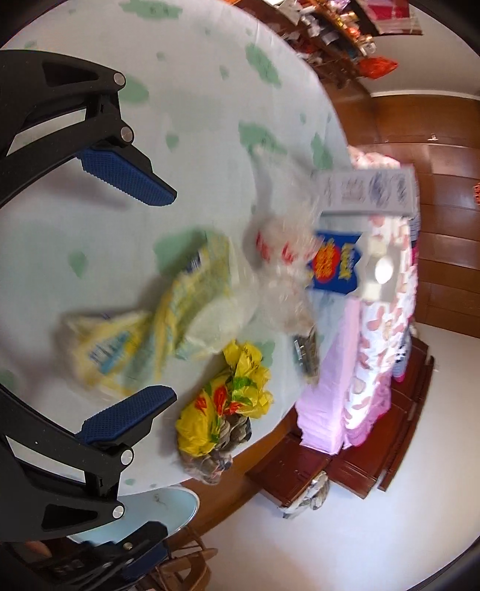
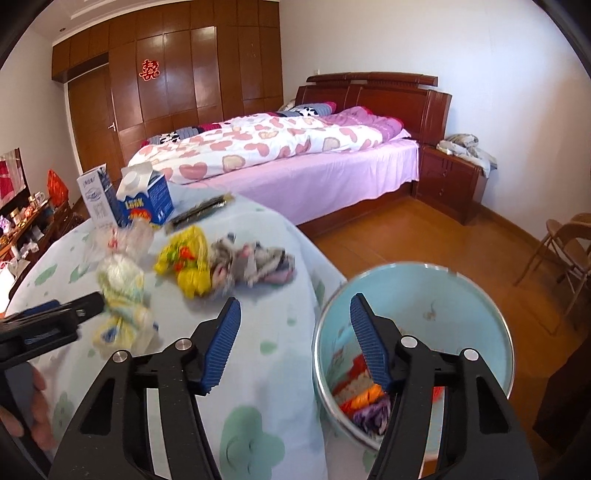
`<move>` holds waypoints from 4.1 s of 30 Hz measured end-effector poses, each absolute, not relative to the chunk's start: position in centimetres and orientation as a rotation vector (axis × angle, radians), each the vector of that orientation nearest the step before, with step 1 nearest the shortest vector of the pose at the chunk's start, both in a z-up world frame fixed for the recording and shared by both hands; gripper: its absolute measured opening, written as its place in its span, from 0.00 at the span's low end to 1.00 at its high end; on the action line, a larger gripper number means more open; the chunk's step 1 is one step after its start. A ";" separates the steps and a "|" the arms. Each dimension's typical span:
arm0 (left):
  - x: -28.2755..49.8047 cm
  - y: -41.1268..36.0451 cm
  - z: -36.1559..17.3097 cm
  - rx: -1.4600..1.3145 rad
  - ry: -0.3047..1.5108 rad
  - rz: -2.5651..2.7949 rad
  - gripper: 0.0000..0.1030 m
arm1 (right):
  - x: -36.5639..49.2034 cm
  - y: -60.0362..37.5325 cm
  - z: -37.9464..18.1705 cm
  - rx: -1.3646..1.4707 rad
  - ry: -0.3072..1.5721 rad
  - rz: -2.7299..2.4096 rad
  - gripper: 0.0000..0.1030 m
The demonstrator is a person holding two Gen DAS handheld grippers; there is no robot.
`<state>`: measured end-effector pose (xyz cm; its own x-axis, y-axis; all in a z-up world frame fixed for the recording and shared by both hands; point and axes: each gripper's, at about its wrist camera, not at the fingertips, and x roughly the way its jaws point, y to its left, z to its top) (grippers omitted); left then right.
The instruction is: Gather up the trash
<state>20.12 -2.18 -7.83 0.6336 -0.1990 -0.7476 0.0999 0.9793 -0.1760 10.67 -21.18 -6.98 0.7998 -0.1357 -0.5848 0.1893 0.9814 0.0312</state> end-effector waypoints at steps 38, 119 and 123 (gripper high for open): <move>22.0 6.0 -9.9 -0.007 0.939 -0.083 0.42 | 13.0 -17.4 -8.8 0.242 0.663 -0.075 0.26; 8.2 -5.4 -3.6 0.123 0.722 -0.331 0.36 | 0.4 -26.4 -5.3 0.225 0.533 -0.326 0.26; 8.2 -7.2 -3.1 0.147 0.706 -0.355 0.36 | 0.2 -27.9 -5.3 0.250 0.526 -0.353 0.27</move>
<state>8.15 -7.22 -3.06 0.7038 -0.2693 -0.6573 0.3674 0.9300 0.0124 0.18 -27.87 -5.34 0.8073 -0.2627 -0.5284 0.3893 0.9101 0.1423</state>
